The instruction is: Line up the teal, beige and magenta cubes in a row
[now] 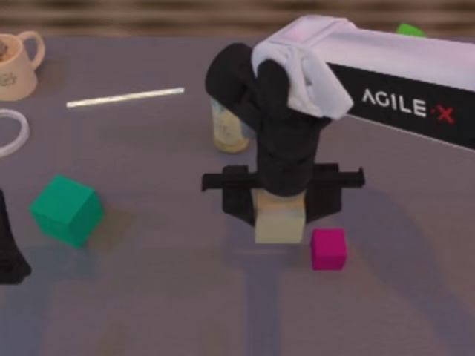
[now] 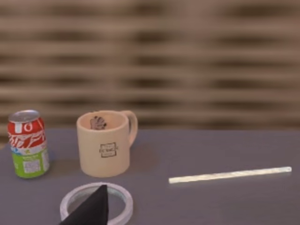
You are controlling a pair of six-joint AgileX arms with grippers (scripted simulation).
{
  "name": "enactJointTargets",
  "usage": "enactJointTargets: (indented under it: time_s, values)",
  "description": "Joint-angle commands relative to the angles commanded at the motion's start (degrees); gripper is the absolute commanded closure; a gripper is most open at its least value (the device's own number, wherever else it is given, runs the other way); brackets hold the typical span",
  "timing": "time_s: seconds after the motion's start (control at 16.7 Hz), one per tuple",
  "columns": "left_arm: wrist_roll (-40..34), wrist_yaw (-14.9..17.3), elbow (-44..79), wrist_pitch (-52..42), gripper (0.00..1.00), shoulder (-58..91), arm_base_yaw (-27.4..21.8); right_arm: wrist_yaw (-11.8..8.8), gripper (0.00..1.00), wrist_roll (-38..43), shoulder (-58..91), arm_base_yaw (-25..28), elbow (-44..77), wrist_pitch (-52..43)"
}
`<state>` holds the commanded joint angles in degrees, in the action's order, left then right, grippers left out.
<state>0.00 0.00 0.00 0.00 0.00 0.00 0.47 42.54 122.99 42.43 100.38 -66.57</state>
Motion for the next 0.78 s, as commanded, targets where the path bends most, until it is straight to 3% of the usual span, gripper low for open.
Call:
enactJointTargets:
  time_s: [0.36, 0.78]
  values:
    - [0.00, 0.00, 0.00, 0.00, 0.00, 0.00, 0.00, -0.03, 1.00, 0.11, 0.43, -0.19, -0.94, 1.12]
    - [0.00, 0.00, 0.00, 0.00, 0.00, 0.00, 0.00, 0.04, 1.00, 0.11, 4.57, 0.10, -8.68, 13.33]
